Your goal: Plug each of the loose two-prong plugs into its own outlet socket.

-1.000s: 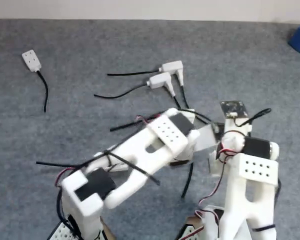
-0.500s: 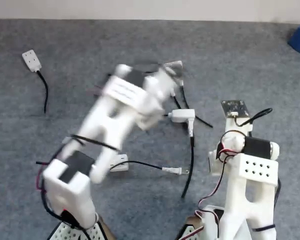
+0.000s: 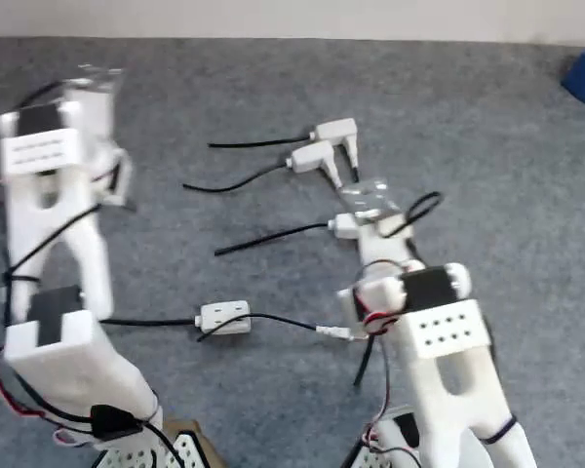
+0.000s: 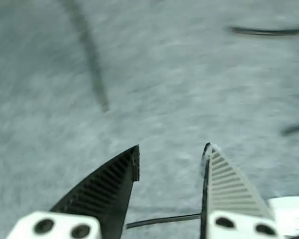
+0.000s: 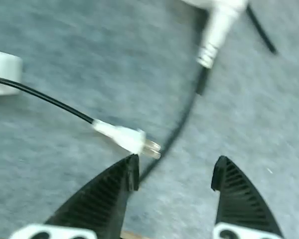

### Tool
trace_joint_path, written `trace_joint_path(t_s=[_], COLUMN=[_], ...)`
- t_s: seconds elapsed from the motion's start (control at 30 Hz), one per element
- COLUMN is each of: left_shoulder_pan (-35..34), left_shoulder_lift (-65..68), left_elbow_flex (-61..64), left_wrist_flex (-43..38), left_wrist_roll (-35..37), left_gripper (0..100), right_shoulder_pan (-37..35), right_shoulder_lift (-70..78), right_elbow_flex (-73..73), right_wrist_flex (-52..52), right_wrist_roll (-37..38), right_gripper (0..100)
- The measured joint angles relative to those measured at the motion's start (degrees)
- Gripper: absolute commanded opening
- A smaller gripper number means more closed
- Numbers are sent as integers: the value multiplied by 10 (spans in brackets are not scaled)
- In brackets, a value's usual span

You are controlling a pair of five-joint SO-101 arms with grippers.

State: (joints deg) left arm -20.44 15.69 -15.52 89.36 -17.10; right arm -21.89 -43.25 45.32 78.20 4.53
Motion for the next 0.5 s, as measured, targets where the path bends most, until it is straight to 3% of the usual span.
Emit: trace_joint_path(t_s=[0.17,0.27,0.5], left_shoulder_pan=[-98,-144,-181], left_shoulder_lift=[2,2,2], left_elbow_flex=[0,0,0], left_wrist_flex=[-6,-20,-32], left_wrist_roll=[1,37,76], left_gripper=[207,207,207], right_shoulder_pan=[-66,-106,-137], right_shoulder_lift=[0,0,0], right_elbow_flex=[37,68,91], right_wrist_flex=[-42,-73,-86], right_wrist_roll=[-157,-244,-390], right_gripper=[238,238,238])
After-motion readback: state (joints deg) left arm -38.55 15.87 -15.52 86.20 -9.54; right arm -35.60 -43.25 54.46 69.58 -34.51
